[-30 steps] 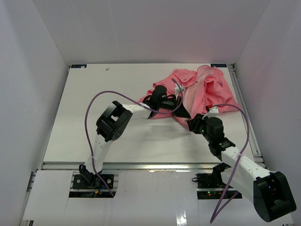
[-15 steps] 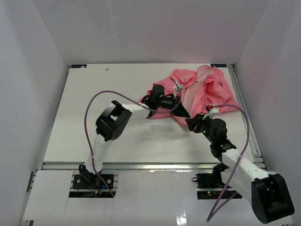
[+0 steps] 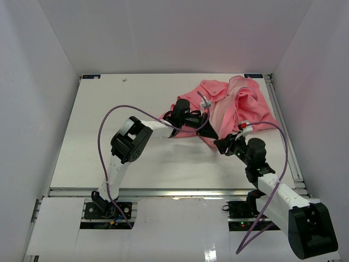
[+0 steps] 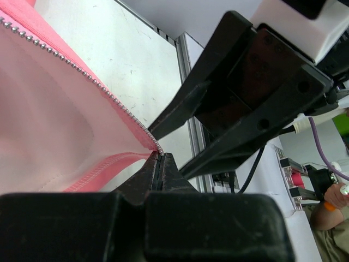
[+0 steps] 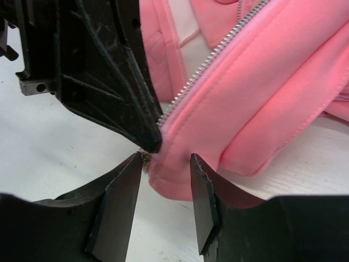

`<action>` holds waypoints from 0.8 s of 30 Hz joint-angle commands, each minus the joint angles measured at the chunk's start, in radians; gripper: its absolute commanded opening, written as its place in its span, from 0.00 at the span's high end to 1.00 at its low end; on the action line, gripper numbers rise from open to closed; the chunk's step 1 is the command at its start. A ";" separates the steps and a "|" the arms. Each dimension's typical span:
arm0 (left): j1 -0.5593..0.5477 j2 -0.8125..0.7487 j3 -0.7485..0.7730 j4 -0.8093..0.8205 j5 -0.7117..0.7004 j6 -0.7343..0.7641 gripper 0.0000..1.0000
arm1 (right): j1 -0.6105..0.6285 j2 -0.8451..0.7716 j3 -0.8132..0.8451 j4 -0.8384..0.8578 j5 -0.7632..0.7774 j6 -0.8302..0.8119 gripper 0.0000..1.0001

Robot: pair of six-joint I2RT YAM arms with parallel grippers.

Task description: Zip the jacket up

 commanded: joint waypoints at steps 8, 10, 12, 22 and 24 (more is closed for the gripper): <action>0.016 -0.096 -0.023 0.020 0.067 0.022 1.00 | -0.106 0.030 -0.016 0.167 -0.229 0.025 0.58; 0.015 -0.102 -0.025 0.013 0.062 0.028 1.00 | -0.111 0.041 -0.023 0.195 -0.258 0.036 0.60; 0.015 -0.105 -0.028 0.016 0.056 0.028 1.00 | -0.113 0.049 -0.024 0.203 -0.284 0.042 0.61; 0.015 -0.099 -0.046 0.121 0.066 -0.051 1.00 | -0.113 0.094 -0.029 0.239 -0.293 0.045 0.57; 0.015 -0.103 -0.047 0.118 0.064 -0.047 1.00 | -0.113 0.098 -0.029 0.234 -0.276 0.042 0.57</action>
